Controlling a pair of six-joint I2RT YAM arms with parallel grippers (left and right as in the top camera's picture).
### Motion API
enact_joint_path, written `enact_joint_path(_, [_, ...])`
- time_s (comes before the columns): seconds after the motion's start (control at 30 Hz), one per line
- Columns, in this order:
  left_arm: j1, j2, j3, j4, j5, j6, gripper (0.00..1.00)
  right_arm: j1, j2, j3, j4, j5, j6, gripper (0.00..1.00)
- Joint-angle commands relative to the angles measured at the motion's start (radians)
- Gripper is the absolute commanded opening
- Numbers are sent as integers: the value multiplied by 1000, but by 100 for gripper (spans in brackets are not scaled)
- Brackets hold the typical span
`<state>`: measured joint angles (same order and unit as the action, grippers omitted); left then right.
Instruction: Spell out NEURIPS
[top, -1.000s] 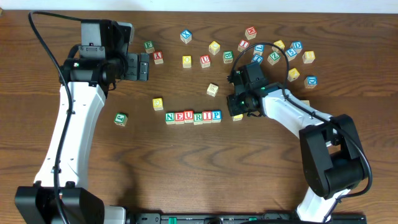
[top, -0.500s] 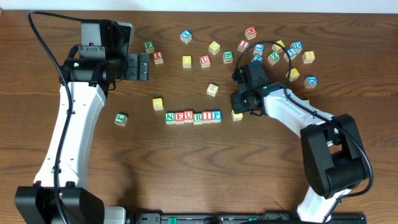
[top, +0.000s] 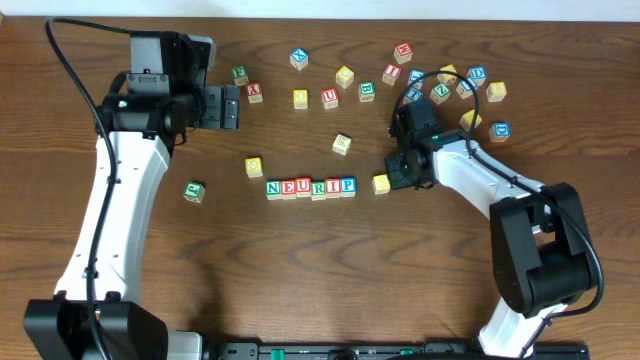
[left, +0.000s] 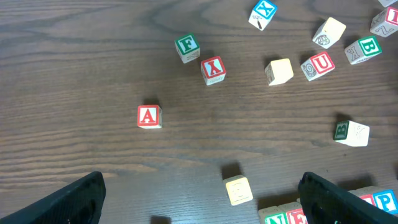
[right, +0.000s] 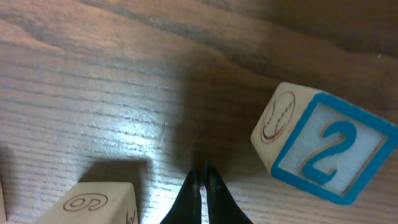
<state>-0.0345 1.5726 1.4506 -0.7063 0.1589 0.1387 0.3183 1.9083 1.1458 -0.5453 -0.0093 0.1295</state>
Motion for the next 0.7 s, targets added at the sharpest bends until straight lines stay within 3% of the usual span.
enact_joint_path(0.0, [3,-4,25,0,6,10,97,16,2,5,-23,6,20,1])
enact_joint_path(0.67, [3,-4,25,0,6,11,98,94,2,5,-11,-9,58,1])
